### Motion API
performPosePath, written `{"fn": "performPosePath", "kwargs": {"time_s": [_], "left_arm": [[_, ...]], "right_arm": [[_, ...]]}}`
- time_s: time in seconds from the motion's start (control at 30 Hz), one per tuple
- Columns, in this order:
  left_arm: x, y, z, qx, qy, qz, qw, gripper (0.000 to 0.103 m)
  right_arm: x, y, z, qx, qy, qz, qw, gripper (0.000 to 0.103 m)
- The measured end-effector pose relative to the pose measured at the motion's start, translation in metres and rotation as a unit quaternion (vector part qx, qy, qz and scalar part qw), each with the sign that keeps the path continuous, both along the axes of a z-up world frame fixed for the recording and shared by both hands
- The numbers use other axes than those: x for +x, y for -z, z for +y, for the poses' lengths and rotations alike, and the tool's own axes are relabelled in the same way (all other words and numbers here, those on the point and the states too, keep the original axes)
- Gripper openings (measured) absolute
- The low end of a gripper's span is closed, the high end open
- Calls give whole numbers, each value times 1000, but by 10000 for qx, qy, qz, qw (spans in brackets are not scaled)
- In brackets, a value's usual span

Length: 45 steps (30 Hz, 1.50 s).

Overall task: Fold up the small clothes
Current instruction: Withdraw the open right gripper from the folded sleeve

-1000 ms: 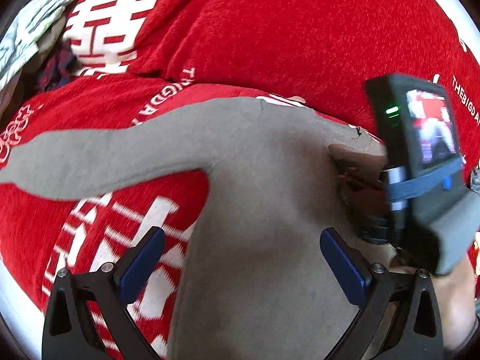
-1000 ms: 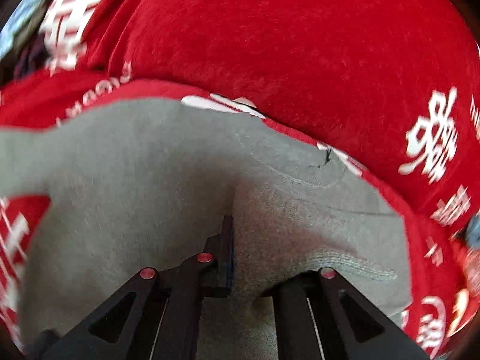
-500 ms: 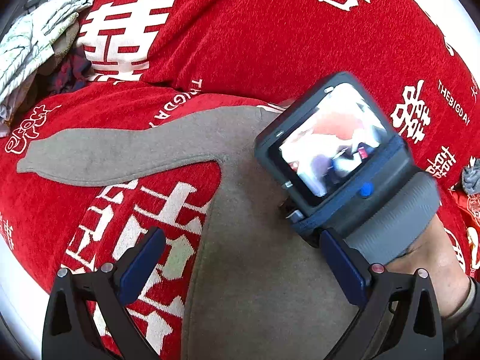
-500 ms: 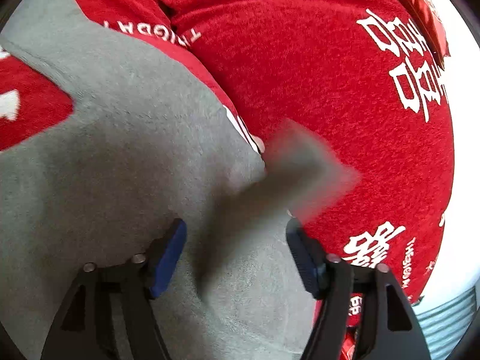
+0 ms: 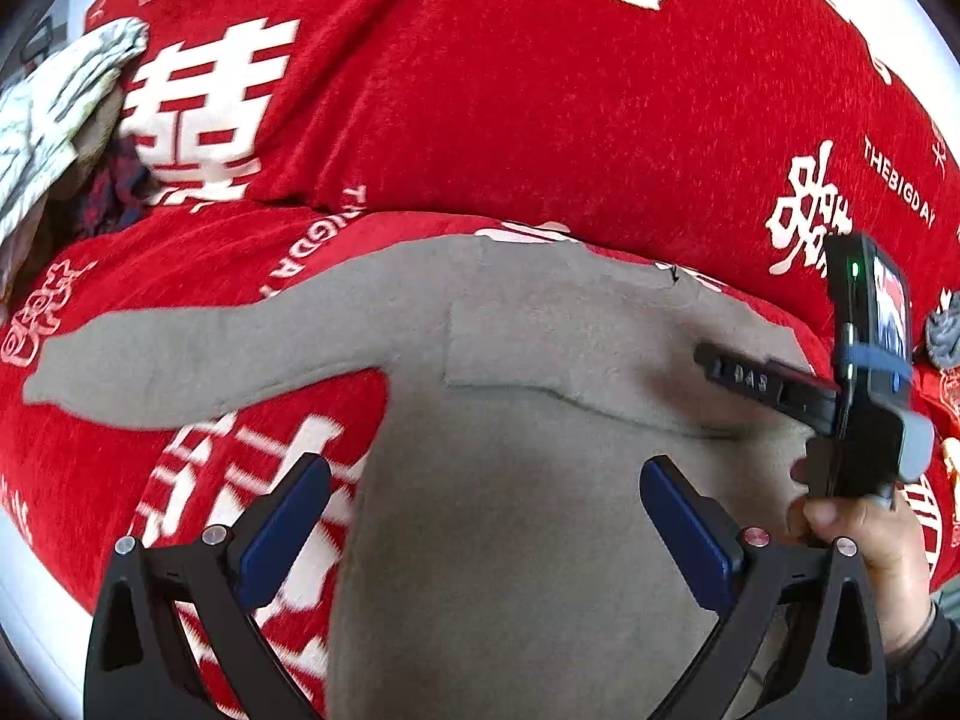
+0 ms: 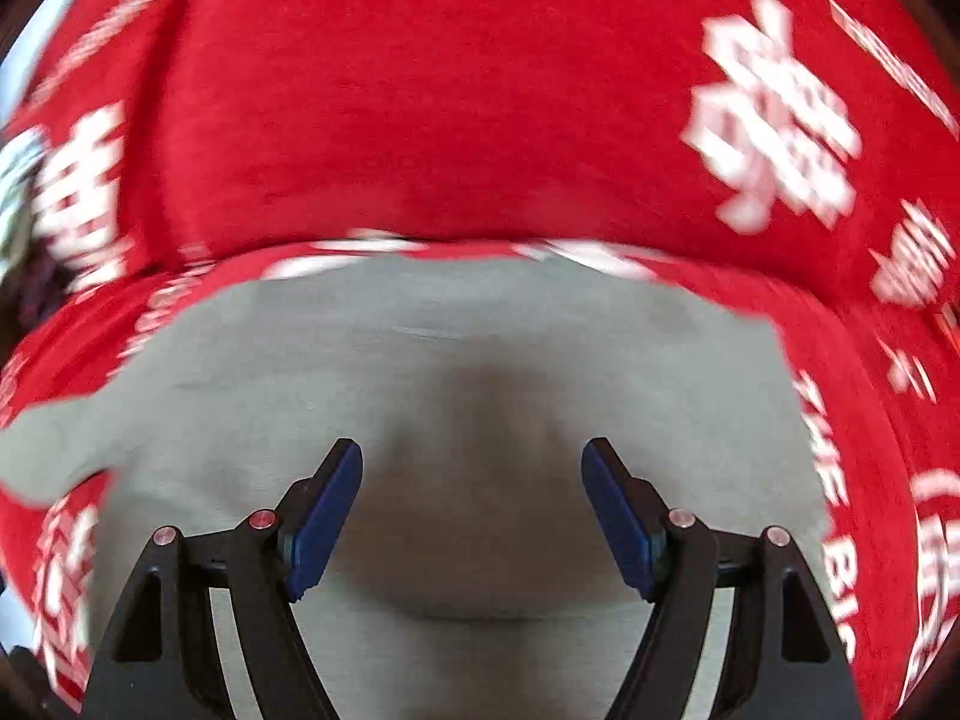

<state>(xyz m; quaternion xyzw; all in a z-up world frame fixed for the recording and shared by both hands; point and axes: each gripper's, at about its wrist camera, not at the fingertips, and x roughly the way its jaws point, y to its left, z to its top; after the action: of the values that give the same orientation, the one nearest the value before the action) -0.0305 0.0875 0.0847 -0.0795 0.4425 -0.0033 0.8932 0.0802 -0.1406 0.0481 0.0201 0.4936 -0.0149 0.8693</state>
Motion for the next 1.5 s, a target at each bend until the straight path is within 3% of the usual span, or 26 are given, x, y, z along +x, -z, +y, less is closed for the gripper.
{"fn": "performPosePath", "kwargs": {"time_s": [0.07, 0.13, 0.2, 0.33, 0.47, 0.6, 0.67, 0.9, 1.03, 1.17, 1.5], "left_arm": [[13, 2, -8, 75, 25, -7, 10000, 103], [28, 6, -17, 196, 57, 1, 9998, 103], [44, 13, -23, 258, 44, 109, 9996, 103], [72, 23, -32, 220, 18, 302, 9993, 103], [102, 40, -57, 442, 200, 455, 9978, 103], [112, 68, -71, 805, 295, 755, 9935, 103], [109, 80, -67, 807, 276, 838, 9928, 103], [85, 68, -60, 752, 227, 526, 9955, 103], [69, 69, -65, 722, 321, 597, 9951, 103], [47, 78, -70, 854, 416, 605, 9936, 103], [6, 76, -64, 757, 423, 573, 9946, 103]], "right_arm": [[-1, 10, -4, 26, -51, 174, 9998, 78], [-5, 15, 5, 98, -476, 326, 9983, 78], [-16, 10, 15, -123, -882, 161, 9959, 78], [-17, 3, -7, -331, -449, -185, 9983, 78], [-2, 19, -32, -179, -113, 222, 9995, 78], [-8, 20, -38, -103, -201, 124, 9997, 80], [-13, 19, -37, -132, -226, 98, 9996, 80], [-43, 10, -36, -170, -144, -199, 9996, 81], [-53, 22, -30, 9, -289, 171, 9994, 81], [-77, 20, -25, -176, -460, 36, 9988, 83], [-141, 21, -37, -223, -711, -304, 9968, 87]]}}
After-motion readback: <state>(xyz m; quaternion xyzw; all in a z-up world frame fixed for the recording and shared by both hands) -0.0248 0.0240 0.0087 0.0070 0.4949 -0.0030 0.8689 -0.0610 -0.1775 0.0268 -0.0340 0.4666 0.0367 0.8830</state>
